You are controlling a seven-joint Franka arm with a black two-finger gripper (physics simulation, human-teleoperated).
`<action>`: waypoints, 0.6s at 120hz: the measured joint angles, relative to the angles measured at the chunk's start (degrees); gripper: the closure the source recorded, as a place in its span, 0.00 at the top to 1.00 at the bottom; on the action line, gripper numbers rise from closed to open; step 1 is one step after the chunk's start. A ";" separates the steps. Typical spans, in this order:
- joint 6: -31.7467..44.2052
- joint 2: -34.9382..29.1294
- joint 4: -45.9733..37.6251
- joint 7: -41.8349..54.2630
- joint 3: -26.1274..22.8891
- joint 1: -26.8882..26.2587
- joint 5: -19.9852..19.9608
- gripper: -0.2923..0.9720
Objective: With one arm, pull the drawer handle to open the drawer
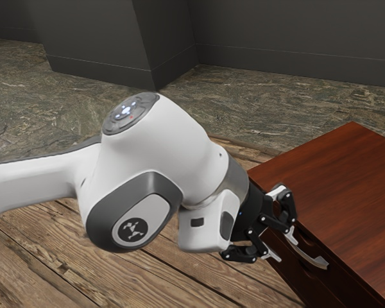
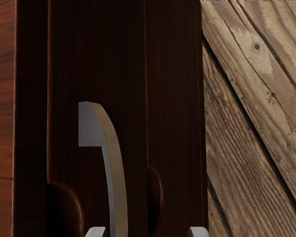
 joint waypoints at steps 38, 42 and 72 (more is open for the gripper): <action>0.38 2.11 -0.05 -1.25 0.09 0.11 -0.58 0.33; 0.37 2.06 -0.09 -1.35 0.09 0.11 -0.62 0.31; 0.33 -3.37 -5.38 -1.82 0.15 -1.11 0.13 0.20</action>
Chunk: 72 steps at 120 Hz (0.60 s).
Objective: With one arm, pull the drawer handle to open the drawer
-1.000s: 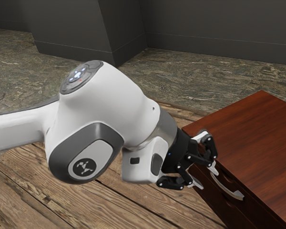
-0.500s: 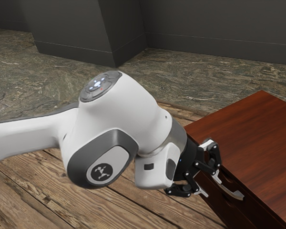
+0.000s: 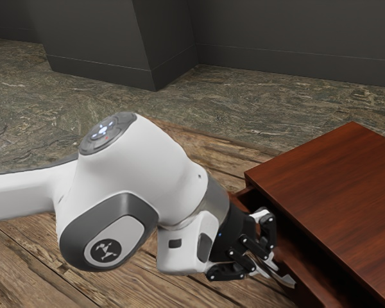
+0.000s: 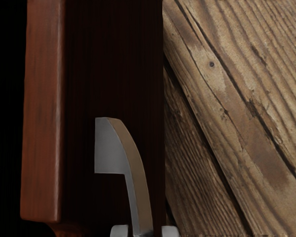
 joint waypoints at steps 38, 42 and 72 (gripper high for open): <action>0.71 -11.44 -10.60 -0.52 0.05 0.05 3.77 0.18; 0.69 -12.61 -11.58 -0.56 0.05 0.13 4.23 0.18; 0.85 -17.63 -16.37 -0.83 -0.22 0.56 5.31 0.23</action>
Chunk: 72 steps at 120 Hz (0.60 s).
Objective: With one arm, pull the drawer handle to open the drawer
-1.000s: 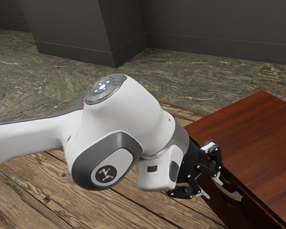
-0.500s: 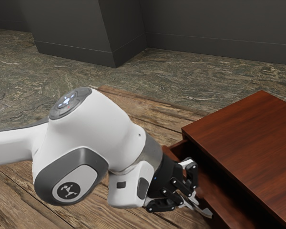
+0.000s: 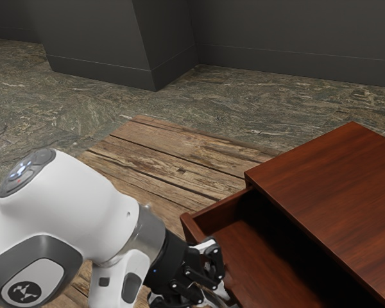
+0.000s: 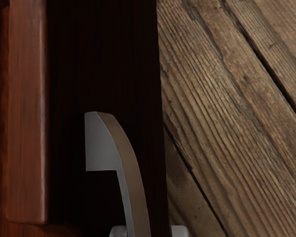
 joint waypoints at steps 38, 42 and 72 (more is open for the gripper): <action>-0.10 -6.86 -6.06 -0.60 -6.02 4.18 -0.07 0.23; -0.12 -7.04 -6.21 -0.66 -6.05 4.19 -0.08 0.23; -0.39 -7.10 -6.23 -1.02 -6.06 4.84 0.25 0.33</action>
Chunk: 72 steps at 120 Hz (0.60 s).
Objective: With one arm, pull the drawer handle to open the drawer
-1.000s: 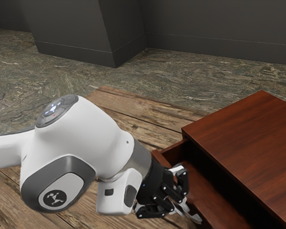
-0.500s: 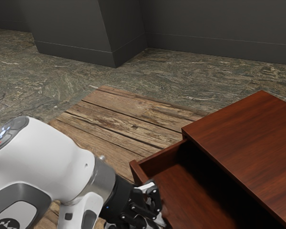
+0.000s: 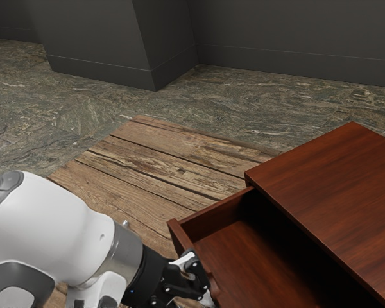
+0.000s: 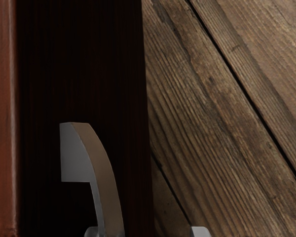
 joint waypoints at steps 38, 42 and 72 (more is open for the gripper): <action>-0.38 -0.73 1.14 -0.02 -0.71 0.25 -0.17 0.40; -0.49 -0.80 1.68 -0.01 -1.06 0.29 -0.19 0.41; -15.84 2.34 21.62 -0.32 -2.50 2.51 -0.21 0.50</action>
